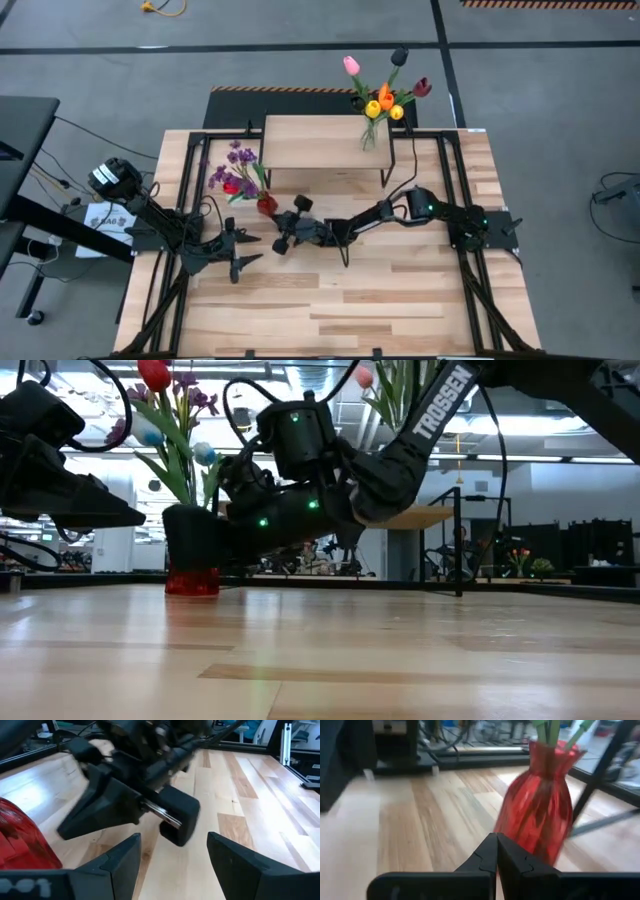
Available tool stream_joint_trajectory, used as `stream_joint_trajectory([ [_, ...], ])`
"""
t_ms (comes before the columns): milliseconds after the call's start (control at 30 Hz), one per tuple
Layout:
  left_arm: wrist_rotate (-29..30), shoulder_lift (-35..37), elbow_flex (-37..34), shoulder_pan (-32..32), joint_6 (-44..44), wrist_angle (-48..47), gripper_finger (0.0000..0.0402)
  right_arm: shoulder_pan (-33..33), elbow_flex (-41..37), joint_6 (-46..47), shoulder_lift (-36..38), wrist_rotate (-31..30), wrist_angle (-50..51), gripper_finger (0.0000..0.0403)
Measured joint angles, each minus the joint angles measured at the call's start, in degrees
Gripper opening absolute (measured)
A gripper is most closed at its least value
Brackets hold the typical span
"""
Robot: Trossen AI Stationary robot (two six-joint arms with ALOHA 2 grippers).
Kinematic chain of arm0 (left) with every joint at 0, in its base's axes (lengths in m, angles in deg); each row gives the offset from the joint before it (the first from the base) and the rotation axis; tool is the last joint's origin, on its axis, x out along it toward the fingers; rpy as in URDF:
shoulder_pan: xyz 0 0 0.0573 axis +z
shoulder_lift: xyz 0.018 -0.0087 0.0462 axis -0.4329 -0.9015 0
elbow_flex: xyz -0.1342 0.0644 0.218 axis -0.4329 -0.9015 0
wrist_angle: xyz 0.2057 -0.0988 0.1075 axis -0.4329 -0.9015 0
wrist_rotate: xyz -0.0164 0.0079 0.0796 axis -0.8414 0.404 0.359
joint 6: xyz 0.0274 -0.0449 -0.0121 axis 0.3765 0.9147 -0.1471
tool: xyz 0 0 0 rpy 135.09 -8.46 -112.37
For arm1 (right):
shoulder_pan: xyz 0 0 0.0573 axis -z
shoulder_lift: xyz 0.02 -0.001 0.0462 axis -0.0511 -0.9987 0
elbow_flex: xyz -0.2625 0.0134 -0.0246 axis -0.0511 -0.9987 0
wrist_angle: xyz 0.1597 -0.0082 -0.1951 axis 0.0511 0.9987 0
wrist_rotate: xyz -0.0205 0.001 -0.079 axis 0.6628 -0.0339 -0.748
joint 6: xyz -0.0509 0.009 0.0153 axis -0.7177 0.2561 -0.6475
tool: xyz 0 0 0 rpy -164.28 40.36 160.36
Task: Pick and place flowers into a vace then onto a shelf
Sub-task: Put the red flower vase on the shelf
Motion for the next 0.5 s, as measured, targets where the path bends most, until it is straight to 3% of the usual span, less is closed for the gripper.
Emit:
stream_joint_trajectory([
  [233,-0.5,0.0,0.0,0.0,0.0,-0.1,0.0217,-2.2,0.0,-4.8,0.0,-15.7,1.2,0.0000],
  [500,-0.5,0.0,0.0,0.0,0.0,-0.2,0.0217,2.3,0.0,-3.0,0.0,-15.1,3.4,0.0000],
])
